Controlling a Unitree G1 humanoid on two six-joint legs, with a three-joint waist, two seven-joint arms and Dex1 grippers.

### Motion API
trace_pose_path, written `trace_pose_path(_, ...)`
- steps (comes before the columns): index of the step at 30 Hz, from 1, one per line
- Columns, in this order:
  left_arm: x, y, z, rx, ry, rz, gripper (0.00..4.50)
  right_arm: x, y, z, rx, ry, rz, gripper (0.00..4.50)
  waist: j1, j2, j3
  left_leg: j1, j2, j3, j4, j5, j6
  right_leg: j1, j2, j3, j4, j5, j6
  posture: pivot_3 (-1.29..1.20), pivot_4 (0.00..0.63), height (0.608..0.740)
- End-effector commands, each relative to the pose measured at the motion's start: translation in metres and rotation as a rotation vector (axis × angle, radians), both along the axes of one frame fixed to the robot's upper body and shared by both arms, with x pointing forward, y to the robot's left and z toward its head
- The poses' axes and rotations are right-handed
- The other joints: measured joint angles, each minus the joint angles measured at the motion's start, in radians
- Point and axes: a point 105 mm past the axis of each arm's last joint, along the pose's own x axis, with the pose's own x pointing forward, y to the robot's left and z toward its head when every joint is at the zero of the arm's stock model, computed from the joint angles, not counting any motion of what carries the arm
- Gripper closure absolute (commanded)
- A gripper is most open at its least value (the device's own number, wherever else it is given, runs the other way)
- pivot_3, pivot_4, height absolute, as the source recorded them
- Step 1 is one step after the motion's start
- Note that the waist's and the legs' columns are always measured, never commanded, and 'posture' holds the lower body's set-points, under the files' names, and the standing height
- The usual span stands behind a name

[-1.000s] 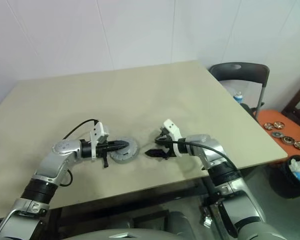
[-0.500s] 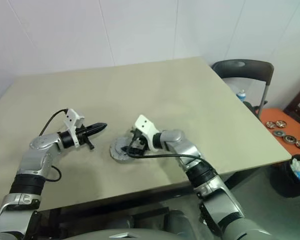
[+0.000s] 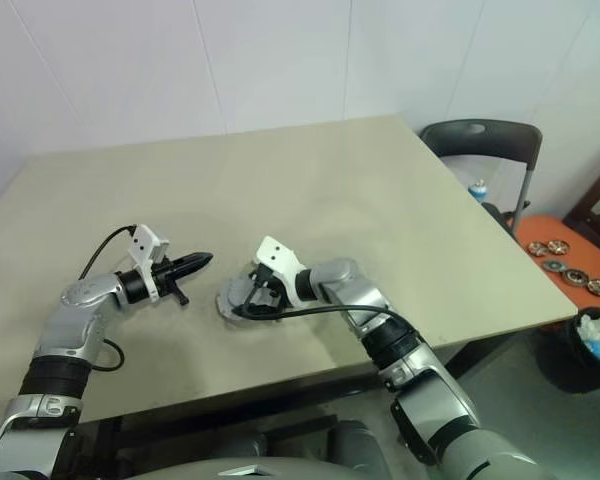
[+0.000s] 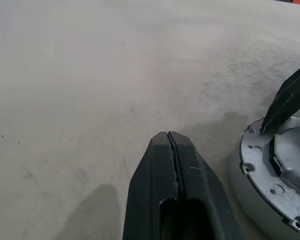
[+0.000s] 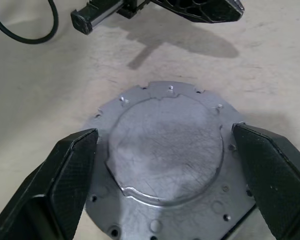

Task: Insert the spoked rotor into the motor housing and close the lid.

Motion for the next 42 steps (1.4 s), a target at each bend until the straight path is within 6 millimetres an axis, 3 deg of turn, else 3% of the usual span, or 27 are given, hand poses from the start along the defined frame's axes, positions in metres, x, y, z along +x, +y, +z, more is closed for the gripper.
trace_pose_path(1, 0.001, -0.004, 0.008, 0.010, -0.041, -0.018, 4.50, -0.004, 0.002, -0.009, -0.014, 0.050, -0.003, 0.03, 0.000, 0.000, 0.000, 0.000, 0.000, 0.000, 0.000, 0.000, 0.000, 0.000, 0.000, 0.000, 0.000, 0.000, 0.000, 0.00, 0.000, 0.740)
trace_pose_path(3, 0.001, -0.006, 0.008, 0.011, -0.041, -0.021, 4.50, -0.002, 0.003, -0.010, -0.020, 0.041, -0.018, 0.03, 0.000, 0.000, 0.000, 0.000, 0.000, 0.000, 0.000, 0.000, 0.000, 0.000, 0.000, 0.000, 0.000, 0.000, 0.000, 0.00, 0.000, 0.740)
trace_pose_path(9, 0.001, -0.008, 0.007, 0.015, -0.044, -0.026, 4.50, 0.002, 0.002, -0.011, -0.038, 0.014, -0.037, 1.37, -0.001, 0.000, 0.000, 0.000, 0.000, 0.000, 0.000, 0.000, -0.001, 0.000, 0.000, 0.000, 0.001, 0.001, -0.001, 0.00, 0.000, 0.740)
trace_pose_path(18, 0.000, -0.010, 0.003, 0.023, -0.036, -0.031, 4.50, 0.006, 0.000, 0.002, 0.024, 0.020, -0.037, 1.37, 0.000, -0.001, -0.001, 0.001, 0.000, 0.000, 0.001, 0.001, -0.001, 0.000, 0.000, 0.000, 0.003, 0.001, -0.001, 0.00, 0.000, 0.740)
trace_pose_path(36, -0.003, -0.018, -0.002, 0.018, -0.022, -0.058, 4.50, 0.023, -0.018, -0.002, -0.095, -0.073, -0.091, 1.37, 0.004, -0.001, -0.001, 0.001, -0.001, 0.000, 0.004, 0.001, -0.001, 0.001, 0.000, 0.000, 0.004, 0.001, -0.001, 0.00, 0.000, 0.740)
trace_pose_path(42, -0.004, -0.020, -0.004, 0.021, -0.016, -0.065, 4.50, 0.019, -0.022, -0.003, -0.094, -0.031, -0.074, 1.37, 0.006, -0.002, -0.001, 0.001, -0.001, 0.000, 0.006, 0.001, -0.002, 0.001, 0.000, 0.000, 0.007, 0.001, -0.002, 0.00, 0.000, 0.740)
